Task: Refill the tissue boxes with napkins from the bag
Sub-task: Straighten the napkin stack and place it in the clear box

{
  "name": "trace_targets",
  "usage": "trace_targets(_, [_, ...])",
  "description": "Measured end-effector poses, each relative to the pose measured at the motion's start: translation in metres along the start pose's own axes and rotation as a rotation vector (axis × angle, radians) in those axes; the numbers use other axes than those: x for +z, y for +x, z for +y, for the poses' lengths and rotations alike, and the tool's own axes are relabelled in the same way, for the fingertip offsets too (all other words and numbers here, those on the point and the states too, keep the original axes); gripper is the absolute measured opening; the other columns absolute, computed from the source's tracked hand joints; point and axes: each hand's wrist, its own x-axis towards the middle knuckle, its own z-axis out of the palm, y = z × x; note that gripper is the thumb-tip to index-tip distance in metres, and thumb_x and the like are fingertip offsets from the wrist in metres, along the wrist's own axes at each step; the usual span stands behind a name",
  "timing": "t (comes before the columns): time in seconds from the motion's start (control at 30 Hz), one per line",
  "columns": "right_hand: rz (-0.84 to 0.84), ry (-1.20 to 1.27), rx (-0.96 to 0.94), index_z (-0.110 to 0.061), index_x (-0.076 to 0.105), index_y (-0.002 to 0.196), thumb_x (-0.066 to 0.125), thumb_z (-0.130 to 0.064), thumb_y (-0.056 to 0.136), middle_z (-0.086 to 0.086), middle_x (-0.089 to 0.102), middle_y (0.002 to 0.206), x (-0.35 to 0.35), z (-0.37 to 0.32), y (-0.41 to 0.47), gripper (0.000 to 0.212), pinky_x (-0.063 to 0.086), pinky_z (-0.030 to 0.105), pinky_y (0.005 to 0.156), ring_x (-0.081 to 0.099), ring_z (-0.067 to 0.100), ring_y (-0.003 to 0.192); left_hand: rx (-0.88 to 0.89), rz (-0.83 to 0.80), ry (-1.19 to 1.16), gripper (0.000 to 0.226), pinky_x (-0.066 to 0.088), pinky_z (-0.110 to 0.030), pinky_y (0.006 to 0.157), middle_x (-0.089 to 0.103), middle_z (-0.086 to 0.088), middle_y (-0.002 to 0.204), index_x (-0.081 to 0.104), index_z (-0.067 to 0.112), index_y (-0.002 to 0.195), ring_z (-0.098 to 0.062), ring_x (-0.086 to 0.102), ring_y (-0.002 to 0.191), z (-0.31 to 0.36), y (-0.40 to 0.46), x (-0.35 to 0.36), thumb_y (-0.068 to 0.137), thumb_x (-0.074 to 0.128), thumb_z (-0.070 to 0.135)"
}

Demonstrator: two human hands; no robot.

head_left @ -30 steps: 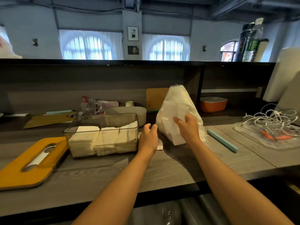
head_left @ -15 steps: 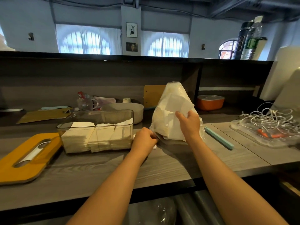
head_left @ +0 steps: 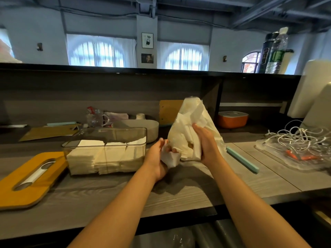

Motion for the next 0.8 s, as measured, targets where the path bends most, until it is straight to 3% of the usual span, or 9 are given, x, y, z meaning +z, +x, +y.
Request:
trace_targets(0.1, [-0.067, -0.116, 0.027, -0.022, 0.057, 0.112, 0.064, -0.033, 0.091, 0.011, 0.067, 0.103, 0.006, 0.000, -0.005, 0.025, 0.053, 0.054, 0.093, 0.066, 0.031, 0.098, -0.021, -0.156, -0.160, 0.049, 0.050, -0.045, 0.086, 0.074, -0.016, 0.080, 0.067, 0.008, 0.104, -0.029, 0.070, 0.078, 0.002, 0.003, -0.004, 0.099, 0.046, 0.052])
trace_targets(0.17, [-0.063, -0.262, 0.066, -0.026, 0.055, 0.109, 0.065, -0.034, 0.092, 0.010, 0.064, 0.106, 0.008, 0.003, -0.005, 0.021, 0.054, 0.051, 0.092, 0.064, 0.030, 0.098, 0.028, -0.115, -0.132, 0.037, 0.053, -0.044, 0.078, 0.073, -0.014, 0.088, 0.066, 0.010, 0.110, -0.029, 0.070, 0.082, -0.001, 0.012, -0.005, 0.098, 0.053, 0.042])
trace_targets(0.23, [-0.091, -0.342, 0.107, -0.029, 0.053, 0.105, 0.065, -0.037, 0.091, 0.010, 0.062, 0.109, 0.009, 0.003, -0.002, 0.020, 0.056, 0.048, 0.089, 0.064, 0.029, 0.098, 0.109, 0.006, -0.100, 0.017, 0.055, -0.046, 0.079, 0.070, -0.013, 0.093, 0.064, 0.014, 0.107, -0.028, 0.065, 0.087, -0.002, 0.021, -0.005, 0.099, 0.053, 0.026])
trace_targets(0.3, [-0.131, -0.410, 0.138, -0.028, 0.052, 0.105, 0.064, -0.038, 0.092, 0.010, 0.062, 0.109, 0.009, 0.004, -0.001, 0.021, 0.057, 0.044, 0.087, 0.063, 0.028, 0.097, 0.163, 0.044, -0.123, 0.020, 0.052, -0.054, 0.092, 0.066, -0.013, 0.107, 0.058, 0.021, 0.119, -0.031, 0.064, 0.097, -0.003, 0.027, -0.006, 0.100, 0.051, 0.016])
trace_targets(0.37, [-0.147, -0.502, 0.129, -0.027, 0.051, 0.109, 0.063, -0.041, 0.092, 0.008, 0.062, 0.107, 0.010, 0.007, -0.001, 0.026, 0.056, 0.043, 0.090, 0.064, 0.026, 0.097, 0.203, 0.067, -0.164, 0.030, 0.052, -0.056, 0.094, 0.063, -0.012, 0.114, 0.053, 0.024, 0.129, -0.032, 0.063, 0.103, -0.001, 0.029, -0.007, 0.101, 0.049, 0.015])
trace_targets(0.47, [-0.075, -0.604, 0.078, -0.024, 0.053, 0.115, 0.064, -0.045, 0.091, 0.004, 0.064, 0.106, 0.010, 0.011, 0.001, 0.033, 0.054, 0.046, 0.094, 0.065, 0.025, 0.096, 0.228, 0.056, -0.265, 0.027, 0.055, -0.047, 0.082, 0.065, -0.012, 0.109, 0.056, 0.016, 0.128, -0.029, 0.064, 0.099, -0.001, 0.027, -0.008, 0.103, 0.049, 0.023])
trace_targets(0.6, [0.016, -0.309, 0.034, -0.023, 0.057, 0.114, 0.063, -0.037, 0.093, 0.007, 0.067, 0.106, 0.009, 0.007, 0.002, 0.025, 0.058, 0.043, 0.084, 0.066, 0.027, 0.095, 0.100, -0.111, -0.134, 0.060, 0.054, -0.042, 0.088, 0.067, -0.018, 0.125, 0.059, 0.008, 0.132, -0.031, 0.065, 0.109, -0.003, 0.022, -0.010, 0.096, 0.048, 0.055])
trace_targets(0.7, [0.006, -0.319, 0.042, -0.026, 0.056, 0.111, 0.064, -0.038, 0.092, 0.008, 0.067, 0.106, 0.009, 0.009, 0.002, 0.024, 0.057, 0.050, 0.088, 0.067, 0.028, 0.095, 0.065, -0.158, 0.022, 0.061, 0.053, -0.041, 0.093, 0.069, -0.014, 0.122, 0.062, 0.015, 0.129, -0.030, 0.064, 0.115, -0.008, 0.021, -0.006, 0.095, 0.044, 0.061])
trace_targets(0.8, [0.032, -0.452, 0.047, -0.026, 0.054, 0.114, 0.067, -0.038, 0.090, 0.007, 0.065, 0.106, 0.012, 0.013, 0.001, 0.029, 0.054, 0.052, 0.092, 0.066, 0.028, 0.097, 0.074, -0.068, 0.040, 0.045, 0.055, -0.039, 0.083, 0.075, -0.010, 0.100, 0.063, 0.016, 0.124, -0.026, 0.068, 0.098, -0.011, 0.024, -0.005, 0.104, 0.037, 0.048])
